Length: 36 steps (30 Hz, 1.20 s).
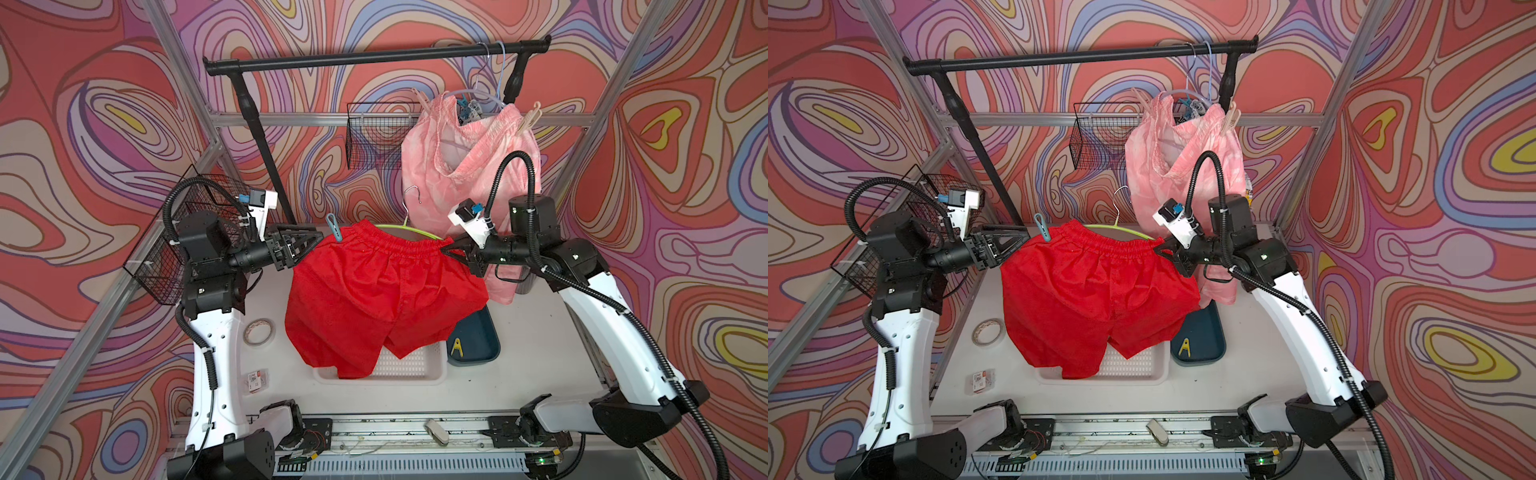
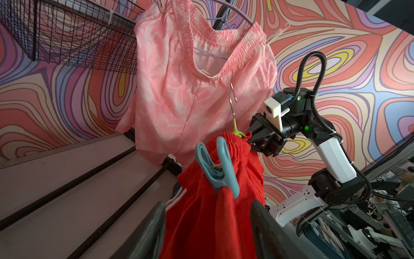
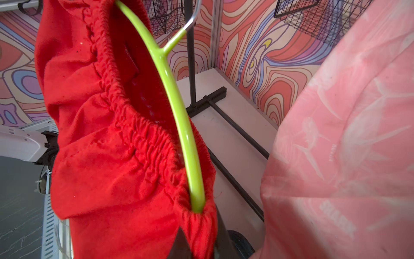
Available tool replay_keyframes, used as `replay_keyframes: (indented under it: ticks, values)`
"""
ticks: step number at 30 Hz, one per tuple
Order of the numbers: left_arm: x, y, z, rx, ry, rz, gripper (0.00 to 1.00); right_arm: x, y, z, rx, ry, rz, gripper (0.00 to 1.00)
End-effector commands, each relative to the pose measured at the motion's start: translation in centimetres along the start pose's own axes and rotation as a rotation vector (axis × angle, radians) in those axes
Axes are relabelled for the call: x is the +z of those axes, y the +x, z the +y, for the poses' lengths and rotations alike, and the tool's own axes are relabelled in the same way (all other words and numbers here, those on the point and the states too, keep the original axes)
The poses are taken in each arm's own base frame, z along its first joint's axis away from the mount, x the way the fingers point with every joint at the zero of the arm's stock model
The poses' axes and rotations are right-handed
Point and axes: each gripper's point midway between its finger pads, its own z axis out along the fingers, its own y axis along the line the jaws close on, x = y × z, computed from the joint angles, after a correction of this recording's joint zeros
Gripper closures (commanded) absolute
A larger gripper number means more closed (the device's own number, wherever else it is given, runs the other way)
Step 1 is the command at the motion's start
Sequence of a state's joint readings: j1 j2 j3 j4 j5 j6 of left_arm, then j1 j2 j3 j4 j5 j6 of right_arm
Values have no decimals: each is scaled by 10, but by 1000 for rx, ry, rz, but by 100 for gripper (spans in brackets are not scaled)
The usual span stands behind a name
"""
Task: Remove the clothespins securing shorts to the hanger
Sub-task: Remove the clothespin from the hanger.
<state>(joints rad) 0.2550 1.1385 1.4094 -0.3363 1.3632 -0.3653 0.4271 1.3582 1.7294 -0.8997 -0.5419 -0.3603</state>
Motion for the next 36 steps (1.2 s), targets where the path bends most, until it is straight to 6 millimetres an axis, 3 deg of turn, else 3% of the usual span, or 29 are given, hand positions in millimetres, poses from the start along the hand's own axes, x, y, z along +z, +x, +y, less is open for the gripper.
replay_keyframes:
  ticks: [1,8,18,32,36]
  values:
    - [-2,3,-8,1,-11,20,37,-15,-28,8,-49,-9,-95,100]
    - [8,-3,-19,-30,76,37,37,-10,-22,6,-27,-11,-78,100]
    - [36,-8,-30,-26,140,92,42,-8,-19,10,-22,-20,-66,100]
    - [47,-2,-32,-32,167,124,73,-5,-16,7,-20,-4,-63,100]
    - [49,-4,-31,-26,171,124,89,-7,-17,8,-23,1,-69,100]
